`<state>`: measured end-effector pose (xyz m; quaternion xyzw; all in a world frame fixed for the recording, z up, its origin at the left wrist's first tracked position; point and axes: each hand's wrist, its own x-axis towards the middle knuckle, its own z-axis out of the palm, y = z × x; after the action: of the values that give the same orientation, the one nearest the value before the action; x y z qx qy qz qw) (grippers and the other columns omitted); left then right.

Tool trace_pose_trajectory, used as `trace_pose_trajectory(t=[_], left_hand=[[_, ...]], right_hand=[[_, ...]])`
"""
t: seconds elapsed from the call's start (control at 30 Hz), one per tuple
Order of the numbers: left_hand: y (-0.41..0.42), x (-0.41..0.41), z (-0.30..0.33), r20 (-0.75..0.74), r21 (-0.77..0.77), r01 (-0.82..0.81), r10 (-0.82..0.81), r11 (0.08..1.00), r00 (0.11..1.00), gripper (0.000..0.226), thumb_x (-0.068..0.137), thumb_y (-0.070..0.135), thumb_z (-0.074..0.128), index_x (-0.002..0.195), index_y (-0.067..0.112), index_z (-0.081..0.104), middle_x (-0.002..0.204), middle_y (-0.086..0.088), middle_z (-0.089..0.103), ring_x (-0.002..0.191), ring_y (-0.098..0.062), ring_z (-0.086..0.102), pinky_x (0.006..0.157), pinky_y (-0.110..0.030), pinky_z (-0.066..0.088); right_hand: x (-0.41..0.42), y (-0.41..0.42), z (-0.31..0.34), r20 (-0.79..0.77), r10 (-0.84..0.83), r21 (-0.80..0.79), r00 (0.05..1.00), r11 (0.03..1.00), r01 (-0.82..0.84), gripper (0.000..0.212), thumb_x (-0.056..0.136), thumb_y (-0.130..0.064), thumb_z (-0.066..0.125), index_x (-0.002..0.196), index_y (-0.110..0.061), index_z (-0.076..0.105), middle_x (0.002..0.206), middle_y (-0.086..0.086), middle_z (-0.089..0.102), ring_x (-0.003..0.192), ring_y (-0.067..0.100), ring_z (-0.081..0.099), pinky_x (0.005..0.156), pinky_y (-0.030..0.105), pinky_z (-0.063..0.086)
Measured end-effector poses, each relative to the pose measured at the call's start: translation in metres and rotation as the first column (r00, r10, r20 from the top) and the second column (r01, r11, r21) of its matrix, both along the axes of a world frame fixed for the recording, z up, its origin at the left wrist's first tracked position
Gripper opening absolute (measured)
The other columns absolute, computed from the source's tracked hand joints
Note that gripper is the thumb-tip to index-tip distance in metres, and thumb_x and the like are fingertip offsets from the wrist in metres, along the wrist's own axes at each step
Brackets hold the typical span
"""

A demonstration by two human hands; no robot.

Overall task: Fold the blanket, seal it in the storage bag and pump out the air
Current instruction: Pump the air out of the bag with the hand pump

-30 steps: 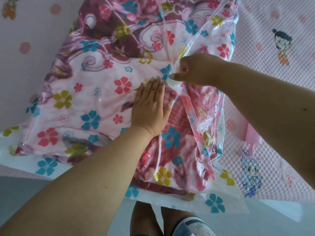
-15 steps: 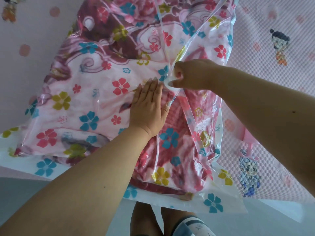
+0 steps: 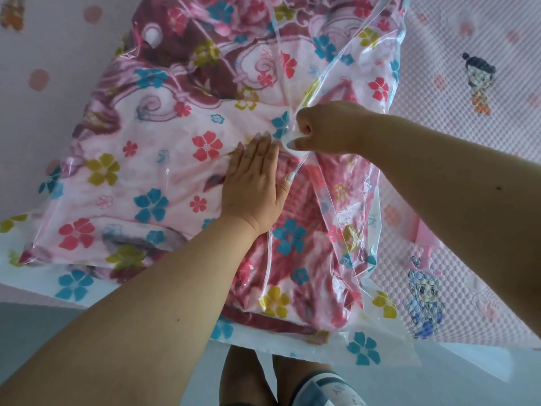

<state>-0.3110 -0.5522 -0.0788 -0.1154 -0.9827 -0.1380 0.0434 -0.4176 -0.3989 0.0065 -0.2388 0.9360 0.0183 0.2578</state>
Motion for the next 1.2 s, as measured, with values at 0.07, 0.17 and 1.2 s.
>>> trace_pose_trajectory(t=[0.07,0.17,1.2], left_hand=[[0.0,0.0,0.0,-0.002,-0.003,0.004,-0.004,1.0,1.0,0.065,0.098,0.045,0.024,0.142,0.0,0.041,0.147,-0.019,0.041,0.14,-0.032,0.035,0.118,-0.043,0.017],[-0.001,0.0,-0.001,0.005,-0.012,0.004,-0.004,1.0,1.0,0.065,0.098,0.044,0.024,0.142,0.0,0.04,0.148,-0.018,0.04,0.141,-0.031,0.033,0.118,-0.042,0.015],[-0.002,0.0,0.005,0.095,-0.041,0.009,-0.006,0.999,0.995,0.069,0.098,0.048,0.015,0.145,0.004,0.037,0.152,-0.014,0.034,0.144,-0.027,0.026,0.119,-0.039,0.007]], right_hand=[[0.002,-0.005,-0.005,-0.039,-0.007,0.056,0.999,0.998,0.009,0.053,0.094,-0.061,0.036,0.08,-0.012,0.05,0.068,-0.003,0.047,0.074,0.021,0.053,0.073,0.034,0.044],[0.007,-0.01,-0.015,-0.057,-0.179,0.095,0.982,0.978,0.184,0.067,0.096,-0.063,0.022,0.065,-0.011,0.049,0.063,0.003,0.051,0.068,0.023,0.056,0.069,0.035,0.045],[0.007,-0.017,-0.013,-0.118,0.119,0.212,0.986,0.973,-0.092,0.057,0.096,-0.06,0.027,0.095,-0.012,0.059,0.082,-0.001,0.054,0.088,0.024,0.059,0.08,0.037,0.049]])
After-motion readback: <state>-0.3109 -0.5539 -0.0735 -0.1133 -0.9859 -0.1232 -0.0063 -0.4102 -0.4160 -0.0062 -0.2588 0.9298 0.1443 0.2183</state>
